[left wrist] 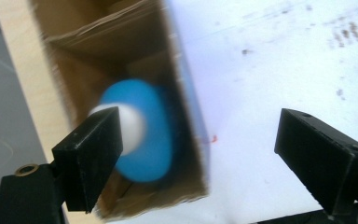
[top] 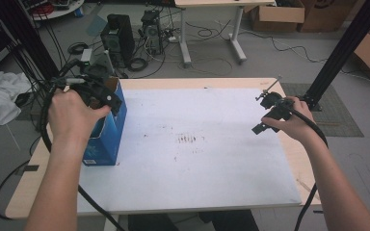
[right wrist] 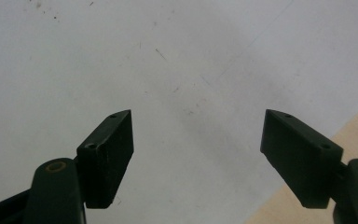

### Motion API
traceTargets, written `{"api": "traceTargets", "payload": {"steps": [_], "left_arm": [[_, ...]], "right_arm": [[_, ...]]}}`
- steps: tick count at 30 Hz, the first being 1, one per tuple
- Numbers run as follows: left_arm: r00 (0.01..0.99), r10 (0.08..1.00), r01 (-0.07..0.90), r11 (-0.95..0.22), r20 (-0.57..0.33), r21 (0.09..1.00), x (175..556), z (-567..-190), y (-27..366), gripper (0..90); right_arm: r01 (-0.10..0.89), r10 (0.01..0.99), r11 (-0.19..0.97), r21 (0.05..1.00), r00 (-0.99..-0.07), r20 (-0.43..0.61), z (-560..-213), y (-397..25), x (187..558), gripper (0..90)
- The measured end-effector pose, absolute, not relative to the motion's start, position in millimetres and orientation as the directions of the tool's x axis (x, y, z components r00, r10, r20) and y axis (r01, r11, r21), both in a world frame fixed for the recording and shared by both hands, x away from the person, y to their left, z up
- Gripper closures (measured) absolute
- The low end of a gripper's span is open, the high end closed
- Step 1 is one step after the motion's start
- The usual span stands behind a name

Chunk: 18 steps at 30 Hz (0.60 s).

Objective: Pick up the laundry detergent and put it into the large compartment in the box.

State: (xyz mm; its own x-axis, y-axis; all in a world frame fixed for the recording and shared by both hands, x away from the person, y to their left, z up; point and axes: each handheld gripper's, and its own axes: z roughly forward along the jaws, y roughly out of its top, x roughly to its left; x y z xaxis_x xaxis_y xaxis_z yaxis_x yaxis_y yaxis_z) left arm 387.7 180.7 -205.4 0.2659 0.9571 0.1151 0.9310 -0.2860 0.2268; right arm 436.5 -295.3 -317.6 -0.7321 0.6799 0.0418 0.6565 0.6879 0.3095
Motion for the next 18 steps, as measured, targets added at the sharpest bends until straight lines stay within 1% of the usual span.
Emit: {"api": "traceTargets", "payload": {"steps": [10,16,18], "left_arm": [[0.378,0.921,0.89,-0.389,0.094,0.236,383,-217,138,15.5],[0.438,0.894,0.867,-0.447,0.087,0.219,382,-232,113,15.6],[0.473,0.877,0.854,-0.48,0.088,0.202,382,-242,100,15.6]], "right_arm": [[0.656,0.68,0.688,0.31,-0.732,0.039,-312,-292,432,25.4],[0.653,0.677,0.691,0.309,-0.735,0.04,-312,-291,432,25.5],[0.653,0.675,0.692,0.309,-0.736,0.043,-312,-290,433,25.4]]}}
